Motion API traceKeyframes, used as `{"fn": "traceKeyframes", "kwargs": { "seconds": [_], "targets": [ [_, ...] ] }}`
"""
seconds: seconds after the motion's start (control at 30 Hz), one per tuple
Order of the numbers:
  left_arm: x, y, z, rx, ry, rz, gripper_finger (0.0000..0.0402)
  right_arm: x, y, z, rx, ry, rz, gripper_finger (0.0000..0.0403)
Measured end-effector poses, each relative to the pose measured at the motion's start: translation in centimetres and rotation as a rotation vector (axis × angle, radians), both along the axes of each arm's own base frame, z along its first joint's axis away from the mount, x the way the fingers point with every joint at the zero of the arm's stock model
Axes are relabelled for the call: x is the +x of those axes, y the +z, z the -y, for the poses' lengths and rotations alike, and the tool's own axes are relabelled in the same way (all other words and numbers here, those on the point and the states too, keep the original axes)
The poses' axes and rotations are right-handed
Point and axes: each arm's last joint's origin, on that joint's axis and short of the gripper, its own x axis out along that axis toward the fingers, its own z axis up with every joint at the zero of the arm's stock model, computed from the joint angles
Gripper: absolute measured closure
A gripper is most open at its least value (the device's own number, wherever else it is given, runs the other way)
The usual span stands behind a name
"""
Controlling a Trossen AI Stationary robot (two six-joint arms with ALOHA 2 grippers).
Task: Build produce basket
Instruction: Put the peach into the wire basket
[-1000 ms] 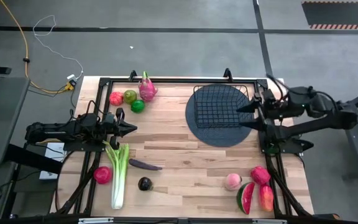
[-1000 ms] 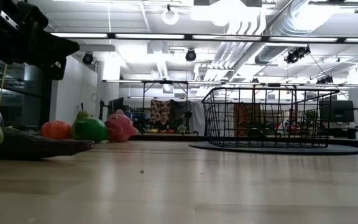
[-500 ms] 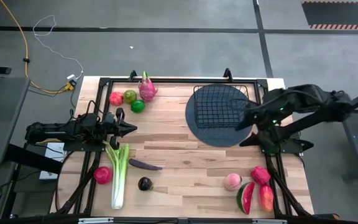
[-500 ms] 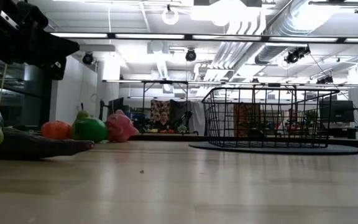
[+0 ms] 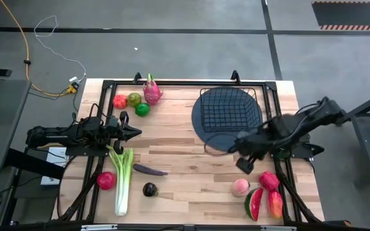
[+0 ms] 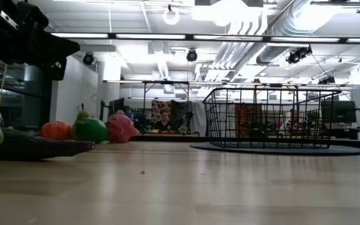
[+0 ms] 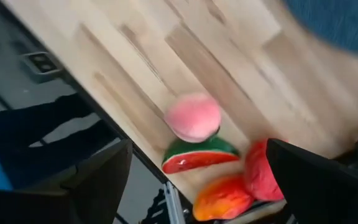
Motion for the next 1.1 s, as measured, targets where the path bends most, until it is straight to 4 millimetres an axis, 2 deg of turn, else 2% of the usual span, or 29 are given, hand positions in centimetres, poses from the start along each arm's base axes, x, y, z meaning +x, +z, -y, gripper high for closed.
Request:
{"fn": "traceKeyframes", "kwargs": {
  "seconds": [0.23,0.47,0.83,1.1],
  "targets": [
    [0.0,0.0,0.0,0.000,0.000,0.000,0.0396,1.6,-4.2,-3.9,0.005,-0.090,-0.190,0.0040],
    [0.0,0.0,0.0,0.000,0.000,-0.001,0.0396,2.9,-8.0,-6.8,-0.022,-0.088,-0.270,0.0040],
    [0.0,0.0,0.0,0.000,0.000,0.000,0.0396,4.7,-11.8,-8.0,-0.106,-0.028,-0.326,0.0040],
    [0.0,0.0,0.0,0.000,0.000,0.000,0.0396,5.0,-12.7,-8.3,-0.121,0.084,-0.326,0.0040]
  ]
}}
